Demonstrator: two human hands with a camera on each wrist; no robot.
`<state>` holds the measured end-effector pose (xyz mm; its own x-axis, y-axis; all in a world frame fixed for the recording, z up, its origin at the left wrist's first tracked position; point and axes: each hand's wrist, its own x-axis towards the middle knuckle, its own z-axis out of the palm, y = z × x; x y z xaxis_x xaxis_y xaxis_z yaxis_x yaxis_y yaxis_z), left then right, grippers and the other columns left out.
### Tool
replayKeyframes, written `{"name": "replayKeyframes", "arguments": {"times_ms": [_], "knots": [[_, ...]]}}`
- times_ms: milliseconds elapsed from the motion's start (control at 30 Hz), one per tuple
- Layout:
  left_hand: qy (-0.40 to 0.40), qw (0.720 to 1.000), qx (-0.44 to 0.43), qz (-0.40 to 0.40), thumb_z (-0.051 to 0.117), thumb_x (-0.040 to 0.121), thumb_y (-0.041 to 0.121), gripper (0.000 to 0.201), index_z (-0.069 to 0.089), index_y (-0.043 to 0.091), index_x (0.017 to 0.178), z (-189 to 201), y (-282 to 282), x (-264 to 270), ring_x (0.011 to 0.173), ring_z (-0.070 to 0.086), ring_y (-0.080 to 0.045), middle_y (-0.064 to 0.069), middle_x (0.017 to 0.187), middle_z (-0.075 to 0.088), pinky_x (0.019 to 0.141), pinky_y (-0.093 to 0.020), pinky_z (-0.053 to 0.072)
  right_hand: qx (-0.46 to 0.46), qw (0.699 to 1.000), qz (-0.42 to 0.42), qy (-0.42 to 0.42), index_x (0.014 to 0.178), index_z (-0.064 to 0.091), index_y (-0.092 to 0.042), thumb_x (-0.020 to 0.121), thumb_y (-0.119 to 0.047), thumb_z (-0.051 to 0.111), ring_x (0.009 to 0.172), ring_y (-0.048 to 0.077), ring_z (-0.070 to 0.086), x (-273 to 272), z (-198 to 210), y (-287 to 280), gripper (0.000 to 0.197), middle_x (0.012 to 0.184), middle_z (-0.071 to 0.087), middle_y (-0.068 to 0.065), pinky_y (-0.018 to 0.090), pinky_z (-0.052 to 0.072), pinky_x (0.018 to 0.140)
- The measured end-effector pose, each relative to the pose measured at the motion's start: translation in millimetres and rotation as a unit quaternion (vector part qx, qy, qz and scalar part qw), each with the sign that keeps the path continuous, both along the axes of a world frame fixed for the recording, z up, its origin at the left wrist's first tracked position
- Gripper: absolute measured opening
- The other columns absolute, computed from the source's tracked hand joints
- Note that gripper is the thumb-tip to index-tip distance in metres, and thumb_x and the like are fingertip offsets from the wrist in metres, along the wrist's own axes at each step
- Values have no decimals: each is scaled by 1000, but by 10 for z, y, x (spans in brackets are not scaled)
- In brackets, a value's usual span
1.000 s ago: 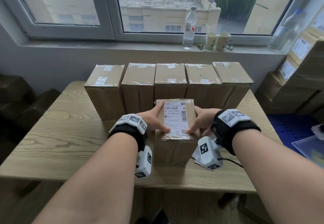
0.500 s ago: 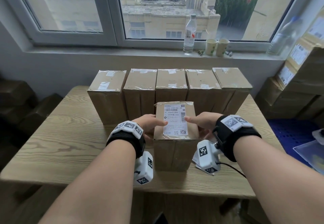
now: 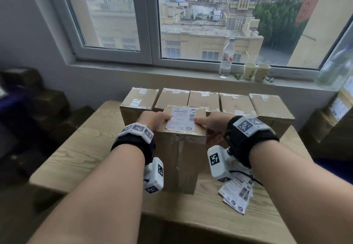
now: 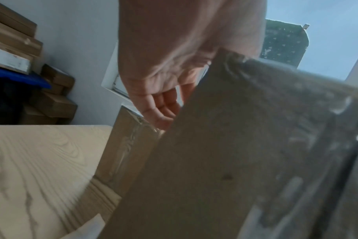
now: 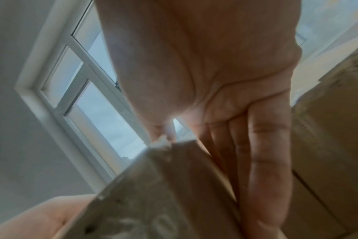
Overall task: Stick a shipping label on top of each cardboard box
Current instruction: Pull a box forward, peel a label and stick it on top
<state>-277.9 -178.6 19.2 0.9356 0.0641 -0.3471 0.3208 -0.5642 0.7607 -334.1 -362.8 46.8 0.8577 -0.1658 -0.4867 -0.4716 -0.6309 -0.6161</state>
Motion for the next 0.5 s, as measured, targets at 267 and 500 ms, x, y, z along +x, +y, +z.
{"name": "replayKeyframes", "arguments": {"times_ms": [267, 500], "knots": [[-18, 991, 52, 119, 64, 74, 48, 40, 62, 13, 91, 14, 979, 172, 78, 55, -26, -7, 97, 60, 73, -30, 41, 82, 995, 41, 24, 85, 55, -5, 98, -36, 51, 49, 24, 67, 297, 117, 989, 34, 57, 67, 10, 36, 59, 53], [17, 986, 86, 140, 66, 69, 50, 62, 64, 10, 116, 34, 2053, 575, 96, 59, -30, -9, 116, 64, 85, -30, 45, 67, 991, 89, 68, 92, 58, -3, 97, -41, 52, 80, 33, 71, 905, -9, 2061, 38, 74, 70, 16, 46, 57, 88]]}}
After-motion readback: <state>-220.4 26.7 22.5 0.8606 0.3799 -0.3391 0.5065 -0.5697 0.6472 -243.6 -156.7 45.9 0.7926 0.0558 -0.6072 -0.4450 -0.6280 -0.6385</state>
